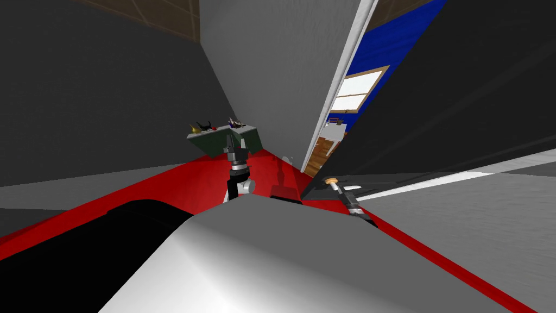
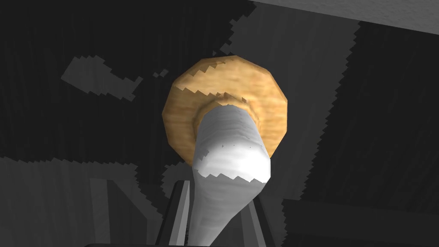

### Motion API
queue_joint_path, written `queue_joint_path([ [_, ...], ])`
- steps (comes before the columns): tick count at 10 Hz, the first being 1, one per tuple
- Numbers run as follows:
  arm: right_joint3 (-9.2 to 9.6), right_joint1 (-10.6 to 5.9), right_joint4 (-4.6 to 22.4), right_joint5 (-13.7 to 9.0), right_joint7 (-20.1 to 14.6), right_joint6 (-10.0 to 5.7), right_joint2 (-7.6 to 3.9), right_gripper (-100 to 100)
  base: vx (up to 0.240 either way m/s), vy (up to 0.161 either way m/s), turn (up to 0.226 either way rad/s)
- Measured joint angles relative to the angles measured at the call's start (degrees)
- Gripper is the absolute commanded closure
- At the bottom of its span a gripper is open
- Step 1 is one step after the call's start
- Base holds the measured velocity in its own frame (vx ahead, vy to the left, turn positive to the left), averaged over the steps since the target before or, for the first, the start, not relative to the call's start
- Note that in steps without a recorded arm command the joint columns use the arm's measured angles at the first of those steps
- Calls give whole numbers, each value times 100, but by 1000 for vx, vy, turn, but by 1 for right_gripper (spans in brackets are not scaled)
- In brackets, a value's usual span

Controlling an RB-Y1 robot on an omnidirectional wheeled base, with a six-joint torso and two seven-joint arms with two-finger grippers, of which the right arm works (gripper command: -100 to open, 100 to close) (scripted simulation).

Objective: Pull the door open

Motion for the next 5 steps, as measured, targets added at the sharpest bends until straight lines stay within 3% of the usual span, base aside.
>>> queue_joint_path([
  [1, 33, -68, 57, -11, 25, 14, 32, 100, -58, -25, -7],
  [3, 22, 50, -204, -57, 123, 183, 19, 100, -45, -39, 33],
  [5, 55, -10, -227, -90, 175, 254, 47, 100, -70, -51, 53],
])
